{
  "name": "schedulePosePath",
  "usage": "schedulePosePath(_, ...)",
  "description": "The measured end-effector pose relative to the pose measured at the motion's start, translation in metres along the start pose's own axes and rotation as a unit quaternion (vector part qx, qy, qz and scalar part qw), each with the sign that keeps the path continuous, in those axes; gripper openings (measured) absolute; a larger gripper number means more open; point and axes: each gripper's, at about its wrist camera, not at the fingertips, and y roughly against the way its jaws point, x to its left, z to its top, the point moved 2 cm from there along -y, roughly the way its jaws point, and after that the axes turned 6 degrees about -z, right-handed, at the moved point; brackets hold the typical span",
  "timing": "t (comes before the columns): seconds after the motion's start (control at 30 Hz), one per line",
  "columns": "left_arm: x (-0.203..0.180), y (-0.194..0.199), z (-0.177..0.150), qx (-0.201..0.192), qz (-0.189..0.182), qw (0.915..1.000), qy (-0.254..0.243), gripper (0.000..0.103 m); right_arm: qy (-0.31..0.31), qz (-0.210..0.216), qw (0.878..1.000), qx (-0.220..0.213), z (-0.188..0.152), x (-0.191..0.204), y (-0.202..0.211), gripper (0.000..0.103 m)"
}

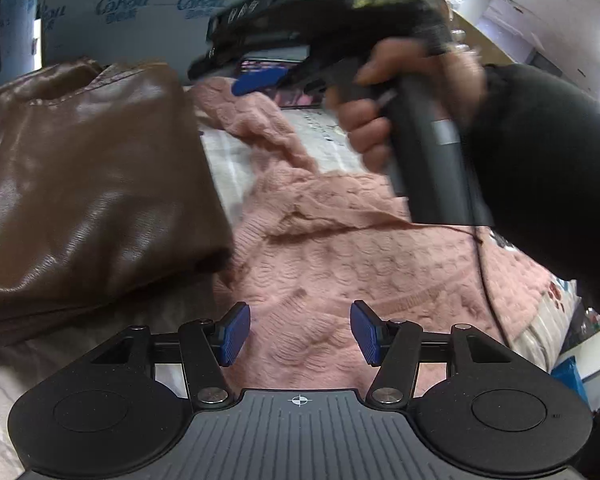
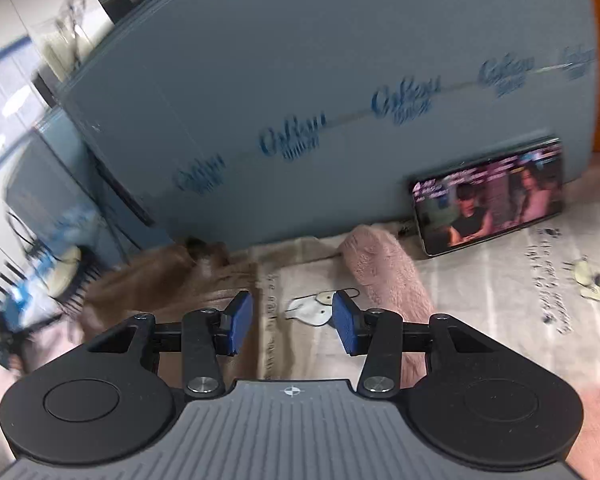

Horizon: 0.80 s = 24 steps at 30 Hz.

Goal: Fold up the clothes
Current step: 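Reach the right gripper over the sweater and grasp a sleeve cuff, then carry the sleeve across the sweater body with the right gripper and release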

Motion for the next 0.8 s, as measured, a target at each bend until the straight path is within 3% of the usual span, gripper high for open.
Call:
schedulePosePath(0.13, 0.011, -0.009, 0.006, 0.008, -0.006, 0.9997, 0.023, 0.056, 0.022, -0.087, 0.996, 0.002, 0.007, -0.008, -0.036, 0.043)
schedulePosePath(0.27, 0.019, -0.02, 0.009, 0.018, -0.018, 0.999, 0.036, 0.056, 0.001, -0.101, 0.995, 0.025, 0.007, -0.021, -0.057, 0.05)
schedulePosePath(0.4, 0.028, -0.027, 0.01, 0.025, -0.025, 0.9981, 0.05, 0.056, 0.038, -0.139, 0.989, 0.032, 0.001, -0.017, -0.076, 0.056)
schedulePosePath(0.43, 0.029, -0.028, 0.01, 0.027, -0.026, 0.998, 0.051, 0.056, 0.048, -0.149, 0.987, 0.025, -0.001, -0.016, -0.078, 0.055)
schedulePosePath(0.57, 0.03, -0.029, 0.009, 0.028, -0.029, 0.9978, 0.054, 0.056, 0.06, -0.182, 0.981, 0.001, -0.004, -0.019, -0.071, 0.008)
schedulePosePath(0.7, 0.023, -0.022, 0.008, 0.018, -0.028, 0.9984, 0.045, 0.056, 0.031, -0.136, 0.988, -0.061, -0.004, -0.023, -0.019, 0.008)
schedulePosePath(0.8, 0.016, -0.015, 0.006, 0.006, -0.03, 0.9989, 0.035, 0.056, -0.012, -0.103, 0.987, -0.123, -0.013, -0.03, 0.037, 0.008)
